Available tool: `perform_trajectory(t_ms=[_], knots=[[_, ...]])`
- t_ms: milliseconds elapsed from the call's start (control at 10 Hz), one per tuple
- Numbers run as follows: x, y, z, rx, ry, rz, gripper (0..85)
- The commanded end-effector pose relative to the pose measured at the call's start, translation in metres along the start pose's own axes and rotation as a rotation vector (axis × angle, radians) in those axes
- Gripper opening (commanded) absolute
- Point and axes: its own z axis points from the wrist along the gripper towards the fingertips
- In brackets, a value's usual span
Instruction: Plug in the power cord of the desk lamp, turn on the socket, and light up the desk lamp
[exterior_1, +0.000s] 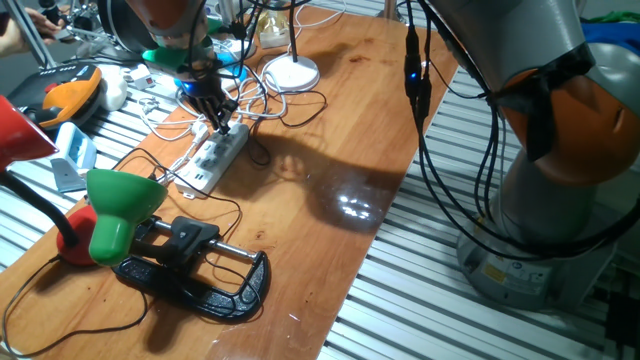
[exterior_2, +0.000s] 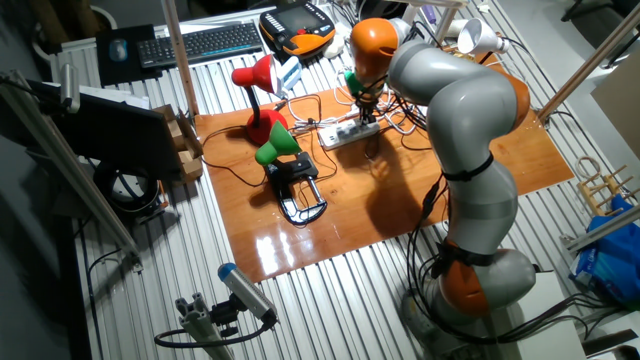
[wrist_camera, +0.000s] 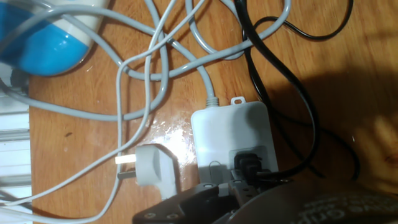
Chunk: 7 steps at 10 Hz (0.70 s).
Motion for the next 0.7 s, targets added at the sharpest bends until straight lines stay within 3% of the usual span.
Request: perform_trajectory(t_ms=[0,600], knots=[[0.0001,-0.0001,0.0005,0.002,0.000,0.000,0.0],[0.0002,-0.0001,0.0017,0.007,-0.010,-0.009,0.0]])
